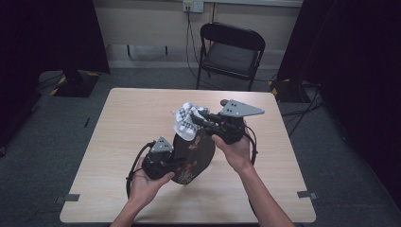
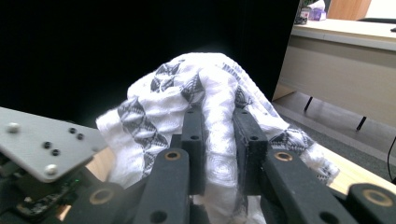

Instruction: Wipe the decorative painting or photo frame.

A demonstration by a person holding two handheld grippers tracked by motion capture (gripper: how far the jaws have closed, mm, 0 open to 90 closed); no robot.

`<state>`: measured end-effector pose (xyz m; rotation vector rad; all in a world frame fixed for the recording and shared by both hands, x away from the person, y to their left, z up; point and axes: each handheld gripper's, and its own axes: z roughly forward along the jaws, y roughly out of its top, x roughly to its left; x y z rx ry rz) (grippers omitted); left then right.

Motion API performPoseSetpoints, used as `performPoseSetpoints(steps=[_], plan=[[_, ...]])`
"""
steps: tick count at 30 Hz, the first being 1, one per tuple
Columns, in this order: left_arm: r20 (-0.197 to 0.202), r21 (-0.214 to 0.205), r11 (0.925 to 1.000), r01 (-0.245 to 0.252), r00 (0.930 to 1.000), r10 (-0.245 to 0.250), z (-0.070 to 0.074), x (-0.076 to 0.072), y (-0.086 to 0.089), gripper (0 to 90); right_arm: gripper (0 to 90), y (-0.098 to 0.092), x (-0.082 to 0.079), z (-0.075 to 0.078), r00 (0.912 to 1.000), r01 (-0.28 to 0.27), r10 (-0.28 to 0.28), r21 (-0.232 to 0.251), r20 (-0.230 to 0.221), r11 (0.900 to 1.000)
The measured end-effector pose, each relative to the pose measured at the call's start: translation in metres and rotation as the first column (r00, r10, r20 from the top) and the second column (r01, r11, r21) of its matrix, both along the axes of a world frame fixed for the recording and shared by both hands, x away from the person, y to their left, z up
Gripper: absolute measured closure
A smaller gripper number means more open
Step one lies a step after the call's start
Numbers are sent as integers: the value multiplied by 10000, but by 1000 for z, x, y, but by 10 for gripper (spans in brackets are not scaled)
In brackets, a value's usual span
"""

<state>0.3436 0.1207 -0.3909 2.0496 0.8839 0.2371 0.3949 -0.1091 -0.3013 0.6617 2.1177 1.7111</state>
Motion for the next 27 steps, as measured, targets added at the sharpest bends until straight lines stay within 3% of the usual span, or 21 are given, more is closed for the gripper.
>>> performPoseSetpoints(steps=[7,10,12,17,19,21,27], plan=[[-31,-22,10000,88,10000,-88,0,2,2,804,775,-9,17,-4,9979,543,-563,-600,-325,9967],[-151,-55,10000,65,9999,-66,1,3,1,805,775,-15,22,-7,9954,657,-693,-549,-655,9963],[-65,107,9999,82,9999,-81,1,3,0,804,775,-14,23,-5,9950,734,-767,-529,-638,9959],[-103,66,9999,158,9998,-157,1,4,1,804,775,-2,19,5,9990,210,-212,-56,-389,9998],[-122,55,9999,140,9998,-139,1,4,1,804,775,6,16,7,9998,-62,59,-188,-177,9998],[-110,27,9999,125,9999,-125,1,3,1,804,775,8,16,5,9999,78,-83,-459,-96,9989],[-134,40,9999,123,9998,-123,1,2,1,805,777,-10,32,-13,9927,984,-1034,-792,-619,9920]])
